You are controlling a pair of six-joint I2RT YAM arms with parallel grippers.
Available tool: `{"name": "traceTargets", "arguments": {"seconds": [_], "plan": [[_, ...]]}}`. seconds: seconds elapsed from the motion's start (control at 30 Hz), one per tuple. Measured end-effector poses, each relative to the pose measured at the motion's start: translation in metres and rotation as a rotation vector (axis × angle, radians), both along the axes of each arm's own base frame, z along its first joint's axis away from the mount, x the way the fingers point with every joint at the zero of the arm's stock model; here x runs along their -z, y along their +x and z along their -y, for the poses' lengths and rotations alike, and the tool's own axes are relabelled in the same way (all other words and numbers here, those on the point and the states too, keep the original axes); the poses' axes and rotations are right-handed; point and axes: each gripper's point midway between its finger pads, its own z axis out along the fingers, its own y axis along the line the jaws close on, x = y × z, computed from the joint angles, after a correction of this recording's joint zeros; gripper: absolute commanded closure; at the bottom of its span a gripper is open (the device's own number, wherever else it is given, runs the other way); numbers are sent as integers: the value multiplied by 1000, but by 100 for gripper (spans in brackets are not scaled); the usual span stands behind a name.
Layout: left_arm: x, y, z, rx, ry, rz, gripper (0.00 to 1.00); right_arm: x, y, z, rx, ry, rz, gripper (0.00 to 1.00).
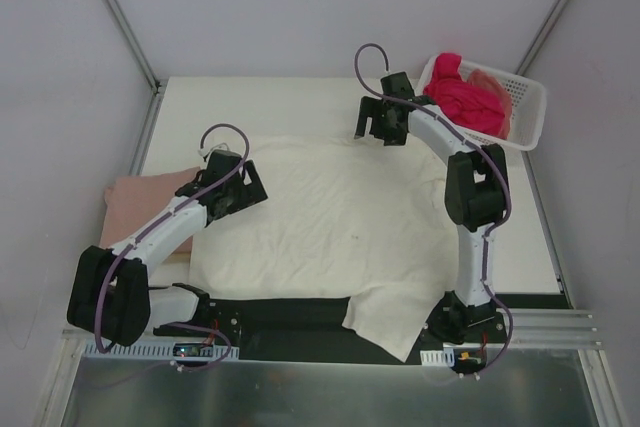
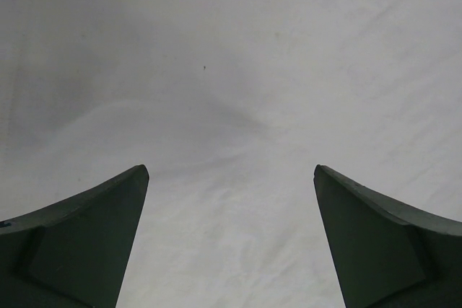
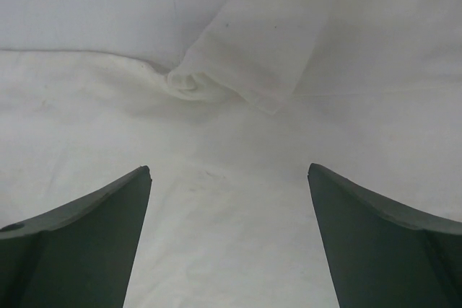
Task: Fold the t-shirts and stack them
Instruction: Flatten out the tshirt
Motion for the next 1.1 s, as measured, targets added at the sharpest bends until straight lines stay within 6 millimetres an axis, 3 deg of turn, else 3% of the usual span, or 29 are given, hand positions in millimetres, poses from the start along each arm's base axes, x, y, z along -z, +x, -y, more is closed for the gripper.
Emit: {"name": "traceTargets", "arguments": {"seconds": [0.3,0.43,0.57,0.7,0.8,0.83,0.97,1.03,1.1], "plan": [[23,4,-3,-13,35,-42,1,39,18,-2,87,24,-69,25],[31,3,-4,-2,50,-64,1,48,21,0,106,28,-81,28],[29,6,-4,-2,55,-48,1,53,24,-1,117,35,-81,42],[28,9,-9,-17,78,-34,1,54,31,-6,123,61,-64,46],[30,10,-14,-30,98,-26,1,54,41,-11,123,82,-46,59],[31,9,-16,-35,108,-28,1,54,43,-13,121,85,-42,69],[34,9,-21,-49,130,-29,1,56,50,-16,123,100,-33,93],[33,9,-22,-53,138,-27,1,56,50,-17,124,102,-33,99],[33,10,-22,-53,140,-26,1,55,51,-17,126,105,-27,99]]}}
